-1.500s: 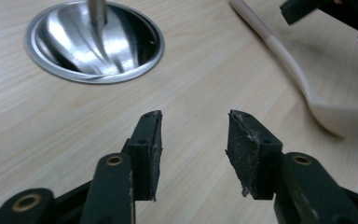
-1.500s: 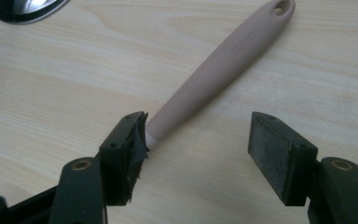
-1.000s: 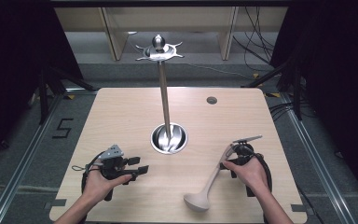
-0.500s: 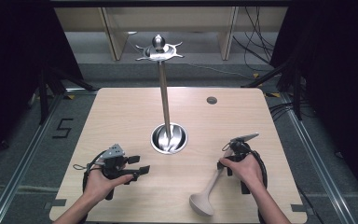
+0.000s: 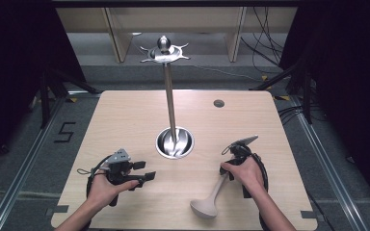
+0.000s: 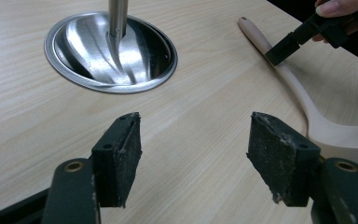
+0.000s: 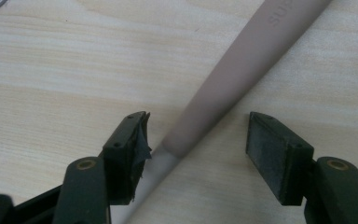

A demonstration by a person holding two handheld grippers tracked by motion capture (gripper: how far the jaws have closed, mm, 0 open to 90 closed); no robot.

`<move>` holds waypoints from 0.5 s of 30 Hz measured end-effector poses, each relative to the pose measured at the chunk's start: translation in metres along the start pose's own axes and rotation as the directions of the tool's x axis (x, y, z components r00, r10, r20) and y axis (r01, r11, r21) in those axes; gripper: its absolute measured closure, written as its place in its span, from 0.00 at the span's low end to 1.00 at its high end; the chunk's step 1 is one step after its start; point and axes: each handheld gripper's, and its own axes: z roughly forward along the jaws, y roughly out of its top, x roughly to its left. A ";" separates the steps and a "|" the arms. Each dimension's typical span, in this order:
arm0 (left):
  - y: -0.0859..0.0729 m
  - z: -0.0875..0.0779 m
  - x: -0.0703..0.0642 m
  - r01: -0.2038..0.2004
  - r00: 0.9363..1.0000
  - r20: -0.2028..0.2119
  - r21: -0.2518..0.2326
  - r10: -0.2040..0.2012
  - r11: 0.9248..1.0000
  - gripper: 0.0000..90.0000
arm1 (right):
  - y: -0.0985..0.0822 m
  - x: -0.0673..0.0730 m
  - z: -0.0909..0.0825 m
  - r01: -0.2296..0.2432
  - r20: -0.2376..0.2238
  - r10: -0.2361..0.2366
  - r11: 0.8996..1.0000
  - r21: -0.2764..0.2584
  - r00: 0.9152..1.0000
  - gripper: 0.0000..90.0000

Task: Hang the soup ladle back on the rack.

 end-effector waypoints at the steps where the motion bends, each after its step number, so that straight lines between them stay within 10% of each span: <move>1: 0.000 -0.001 0.000 -0.004 1.000 -0.001 0.001 0.004 1.000 0.38 | -0.001 0.000 0.000 0.034 -0.019 -0.035 0.999 -0.023 0.999 0.46; 15: 0.000 -0.001 0.002 0.000 1.000 0.003 0.010 0.000 1.000 0.38 | 0.003 0.005 0.000 0.078 -0.015 -0.077 0.996 0.048 0.997 0.62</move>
